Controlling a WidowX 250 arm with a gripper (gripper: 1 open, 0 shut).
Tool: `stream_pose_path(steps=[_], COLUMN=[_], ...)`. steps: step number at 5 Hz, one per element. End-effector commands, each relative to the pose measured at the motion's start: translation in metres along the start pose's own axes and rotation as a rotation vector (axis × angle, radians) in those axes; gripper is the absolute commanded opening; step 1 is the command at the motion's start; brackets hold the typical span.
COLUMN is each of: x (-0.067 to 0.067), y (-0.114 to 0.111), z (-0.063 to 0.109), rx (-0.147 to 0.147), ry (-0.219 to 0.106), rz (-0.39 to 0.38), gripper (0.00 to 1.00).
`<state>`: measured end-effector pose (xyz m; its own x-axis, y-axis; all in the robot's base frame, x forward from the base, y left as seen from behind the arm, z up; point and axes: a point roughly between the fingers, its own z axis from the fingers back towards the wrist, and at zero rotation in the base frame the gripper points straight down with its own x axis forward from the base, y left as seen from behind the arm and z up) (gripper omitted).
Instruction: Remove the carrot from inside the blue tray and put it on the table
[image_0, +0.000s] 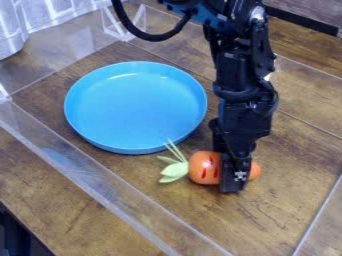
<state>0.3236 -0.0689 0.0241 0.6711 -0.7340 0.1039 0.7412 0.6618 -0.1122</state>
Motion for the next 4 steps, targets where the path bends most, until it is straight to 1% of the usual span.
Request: stream_pose_path(steps=[1,2,3,4], x=[0.0035,0.0042,0.0054,0.0056], y=[0.0077,0.0094,0.0109,0.0123], z=[0.0111,0.0106,0.0109,0.0102], rx=[0.023,0.023,0.022,0.021], ry=[-0.037,-0.039,-0.046,-0.048], rz=[0.008,0.008,0.006,0.007], gripper=[1.0,0.0,1.0,0.0])
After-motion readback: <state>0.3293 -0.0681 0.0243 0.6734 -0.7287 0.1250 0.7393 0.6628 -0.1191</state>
